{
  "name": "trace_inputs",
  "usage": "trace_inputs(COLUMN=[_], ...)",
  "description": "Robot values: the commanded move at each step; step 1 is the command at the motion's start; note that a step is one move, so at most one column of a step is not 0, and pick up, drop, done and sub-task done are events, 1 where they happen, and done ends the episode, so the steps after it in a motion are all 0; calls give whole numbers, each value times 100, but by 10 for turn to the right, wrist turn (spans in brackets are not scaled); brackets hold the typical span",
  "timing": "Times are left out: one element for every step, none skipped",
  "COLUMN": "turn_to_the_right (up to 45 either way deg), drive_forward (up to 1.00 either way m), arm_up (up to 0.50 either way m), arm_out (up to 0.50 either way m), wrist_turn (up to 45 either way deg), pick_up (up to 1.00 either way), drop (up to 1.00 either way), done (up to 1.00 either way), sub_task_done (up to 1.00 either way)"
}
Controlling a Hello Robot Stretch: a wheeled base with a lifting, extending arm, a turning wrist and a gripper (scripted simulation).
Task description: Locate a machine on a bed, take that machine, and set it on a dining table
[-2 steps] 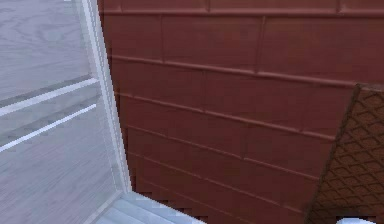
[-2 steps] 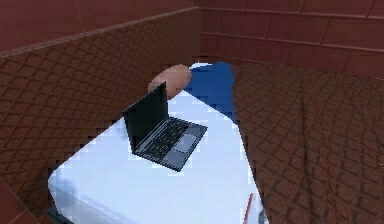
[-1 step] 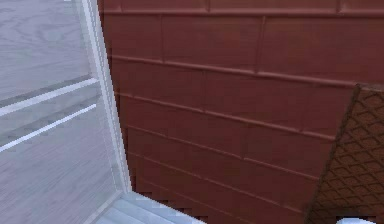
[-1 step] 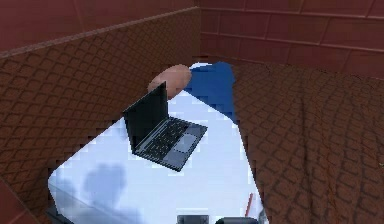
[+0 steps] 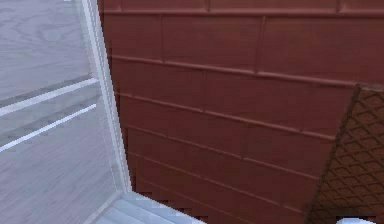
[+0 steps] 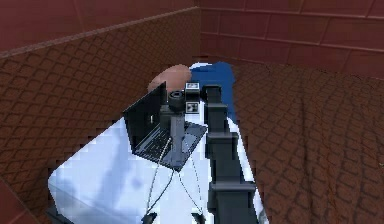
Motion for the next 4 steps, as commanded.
trace_inputs(turn_to_the_right=[0, 0, 0, 0], drive_forward=[0, 0, 0, 0], arm_up=[0, 0, 0, 0], arm_out=[0, 0, 0, 0], wrist_turn=[450, 450, 450, 360], pick_up=[0, 0, 0, 0], drop=[0, 0, 0, 0], done=[0, 0, 0, 0], sub_task_done=[0, 0, 0, 0])
